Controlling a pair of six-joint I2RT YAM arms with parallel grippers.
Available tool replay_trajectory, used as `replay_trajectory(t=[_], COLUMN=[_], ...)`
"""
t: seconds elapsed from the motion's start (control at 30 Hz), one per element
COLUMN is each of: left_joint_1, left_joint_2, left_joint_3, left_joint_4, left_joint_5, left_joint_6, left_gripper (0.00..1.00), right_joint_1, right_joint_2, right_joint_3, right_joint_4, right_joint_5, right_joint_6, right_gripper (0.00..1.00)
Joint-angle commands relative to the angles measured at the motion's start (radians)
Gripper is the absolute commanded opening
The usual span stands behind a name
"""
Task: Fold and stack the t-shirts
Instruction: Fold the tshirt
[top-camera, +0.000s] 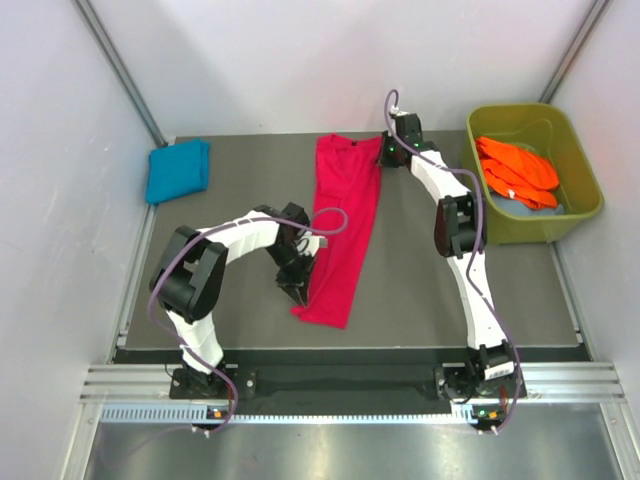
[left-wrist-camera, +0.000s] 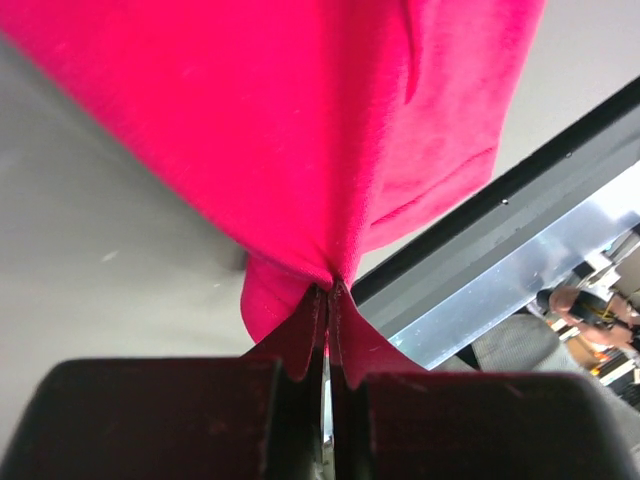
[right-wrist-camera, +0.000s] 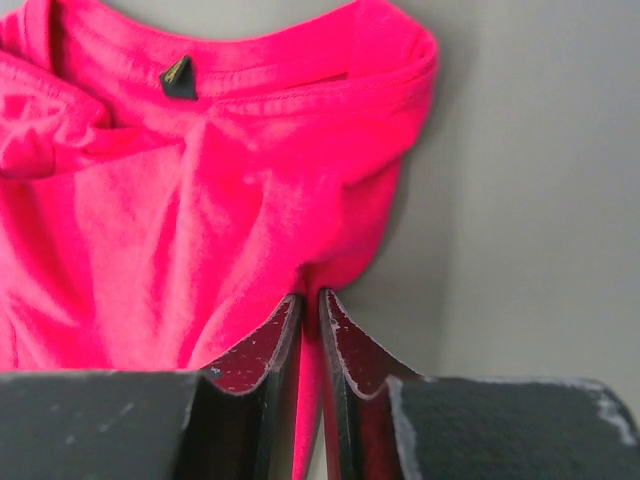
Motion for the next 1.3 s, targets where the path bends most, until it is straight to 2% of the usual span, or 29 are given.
replay_trajectory(t=[0.0,0.13,0.17,0.2,0.23,0.33,0.37,0.43,0.47,0.5,0.53,0.57,0.6,0.63,0.67,0.83,0.93,1.07,1.27], left_joint_1=[-0.040,-0.054,-0.055,-0.054,-0.047,-0.021,-0.012,0.008,0.012,0.017,0.017,0.019,0.019,0.022,0.025,0.094,0.149,0.163,0.163], left_joint_2=[-0.022,-0.026,-0.025,-0.025,-0.025,-0.031,-0.034,-0.038,-0.043,-0.046,-0.052,-0.060,-0.066,-0.075,-0.087,-0.120,-0.132,-0.143,-0.129], left_joint_3=[0.019,0.023,0.031,0.038,0.052,0.065,0.066,0.072,0.077,0.080,0.091,0.095,0.100,0.106,0.105,0.042,-0.012,-0.053,-0.058], left_joint_4=[-0.022,-0.019,-0.022,-0.027,-0.030,-0.031,-0.033,-0.040,-0.044,-0.048,-0.053,-0.068,-0.073,-0.077,-0.079,-0.056,-0.042,-0.031,-0.019], left_joint_5=[0.031,0.013,-0.017,-0.031,-0.050,-0.068,-0.070,-0.076,-0.081,-0.094,-0.137,-0.151,-0.156,-0.165,-0.160,-0.113,-0.027,0.014,0.047], left_joint_6=[-0.016,-0.020,-0.016,-0.012,-0.004,0.000,0.002,0.007,0.010,0.008,0.008,0.013,0.022,0.028,0.028,-0.012,-0.026,-0.027,-0.032], left_gripper=[0.00,0.00,0.00,0.00,0.00,0.00,0.00,0.00,0.03,0.20,0.60,0.79,0.87,0.90,0.91,0.91,0.83,0.79,0.76], right_joint_1=[0.009,0.009,0.008,0.005,0.002,-0.018,-0.029,-0.043,-0.051,-0.063,-0.064,-0.064,-0.063,-0.061,-0.052,0.020,0.096,0.224,0.311], right_joint_2=[0.027,0.024,0.001,-0.018,-0.044,-0.197,-0.288,-0.381,-0.465,-0.507,-0.550,-0.634,-0.677,-0.714,-0.786,-0.955,-1.039,-1.110,-1.084], right_joint_3=[0.065,0.072,0.054,0.036,0.011,-0.167,-0.281,-0.406,-0.526,-0.585,-0.644,-0.757,-0.814,-0.869,-0.970,-1.253,-1.458,-1.605,-1.687], right_joint_4=[0.068,0.057,0.045,0.033,0.002,-0.029,-0.035,-0.046,-0.049,-0.049,-0.053,-0.054,-0.047,-0.034,-0.026,0.046,0.091,0.130,0.167], right_joint_5=[0.020,0.028,0.028,0.021,0.013,-0.061,-0.082,-0.157,-0.182,-0.226,-0.239,-0.249,-0.289,-0.309,-0.326,-0.450,-0.506,-0.522,-0.523], right_joint_6=[0.015,-0.003,-0.012,-0.020,-0.020,0.003,0.014,0.067,0.090,0.128,0.142,0.152,0.159,0.188,0.204,0.320,0.388,0.449,0.492], right_gripper=[0.13,0.17,0.21,0.34,0.39,0.51,0.54,0.56,0.56,0.56,0.56,0.56,0.57,0.56,0.56,0.54,0.52,0.49,0.46])
